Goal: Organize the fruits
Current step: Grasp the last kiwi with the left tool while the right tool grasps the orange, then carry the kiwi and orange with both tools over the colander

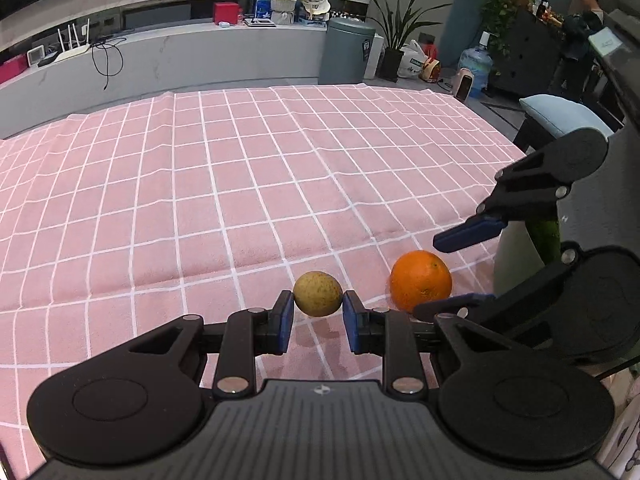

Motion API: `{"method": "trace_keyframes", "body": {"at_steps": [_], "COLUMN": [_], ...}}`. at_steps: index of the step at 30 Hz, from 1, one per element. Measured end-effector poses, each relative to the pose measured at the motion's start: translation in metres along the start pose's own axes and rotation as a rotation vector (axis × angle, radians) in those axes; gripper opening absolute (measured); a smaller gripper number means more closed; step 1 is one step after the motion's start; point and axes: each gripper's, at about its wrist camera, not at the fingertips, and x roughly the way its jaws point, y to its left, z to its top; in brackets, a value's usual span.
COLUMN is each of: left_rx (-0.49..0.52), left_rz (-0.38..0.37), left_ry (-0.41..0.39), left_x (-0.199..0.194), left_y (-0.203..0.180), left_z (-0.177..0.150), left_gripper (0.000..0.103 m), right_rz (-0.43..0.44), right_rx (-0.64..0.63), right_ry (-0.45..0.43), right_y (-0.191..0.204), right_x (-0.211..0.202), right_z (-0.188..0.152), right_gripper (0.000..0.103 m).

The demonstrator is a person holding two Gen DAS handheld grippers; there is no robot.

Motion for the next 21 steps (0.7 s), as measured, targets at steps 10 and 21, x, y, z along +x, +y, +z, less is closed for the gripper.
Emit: {"method": "trace_keyframes", "body": {"at_steps": [10,21], "left_rx": [-0.001,0.007], "left_rz": [-0.018,-0.082], "left_ry": [-0.023,-0.077], "left_x": [-0.005,-0.028], "left_y": [0.0,-0.009], "left_z": [-0.001,-0.003], "left_gripper": [0.029,0.029], "right_rz": [-0.069,-0.074], "right_rx": [0.05,0.207], "right_ry": [0.027,-0.178], "right_y": [0.003,0.01], "right_x": [0.016,-0.063], "right_z": [-0.002,-0.024], "right_gripper": [0.041,0.039]}}
